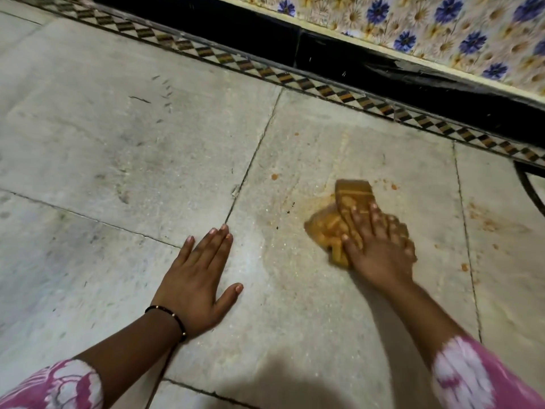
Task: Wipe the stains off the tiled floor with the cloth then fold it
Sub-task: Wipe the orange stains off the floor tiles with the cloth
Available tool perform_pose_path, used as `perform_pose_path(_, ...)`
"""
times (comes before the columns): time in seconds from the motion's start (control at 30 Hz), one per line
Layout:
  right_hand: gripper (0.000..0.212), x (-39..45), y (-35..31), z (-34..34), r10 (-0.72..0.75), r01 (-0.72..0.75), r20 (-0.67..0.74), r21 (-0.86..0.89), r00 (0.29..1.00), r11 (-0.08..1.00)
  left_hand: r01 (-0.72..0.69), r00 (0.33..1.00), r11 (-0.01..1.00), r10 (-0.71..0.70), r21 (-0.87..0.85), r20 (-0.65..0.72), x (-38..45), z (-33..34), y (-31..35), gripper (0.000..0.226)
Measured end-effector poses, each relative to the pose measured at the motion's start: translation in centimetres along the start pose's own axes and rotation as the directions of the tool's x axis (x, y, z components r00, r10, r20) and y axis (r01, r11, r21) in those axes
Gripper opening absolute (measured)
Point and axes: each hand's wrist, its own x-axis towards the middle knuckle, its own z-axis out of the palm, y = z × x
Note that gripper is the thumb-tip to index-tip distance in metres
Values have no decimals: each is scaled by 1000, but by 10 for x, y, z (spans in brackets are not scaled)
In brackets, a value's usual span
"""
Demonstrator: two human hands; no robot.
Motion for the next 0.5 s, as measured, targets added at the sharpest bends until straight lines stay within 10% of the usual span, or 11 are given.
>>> perform_pose_path(0.27,67,-50,-53,1,-528,529,36,-41,848,847,42,999,998,-41,-50,21,-3,-6,3,76)
perform_pose_path(0.5,80,-40,21,-5,-47,50,42,-78,998,996,295,949,943,-308,-155,-65,58,0,43,74)
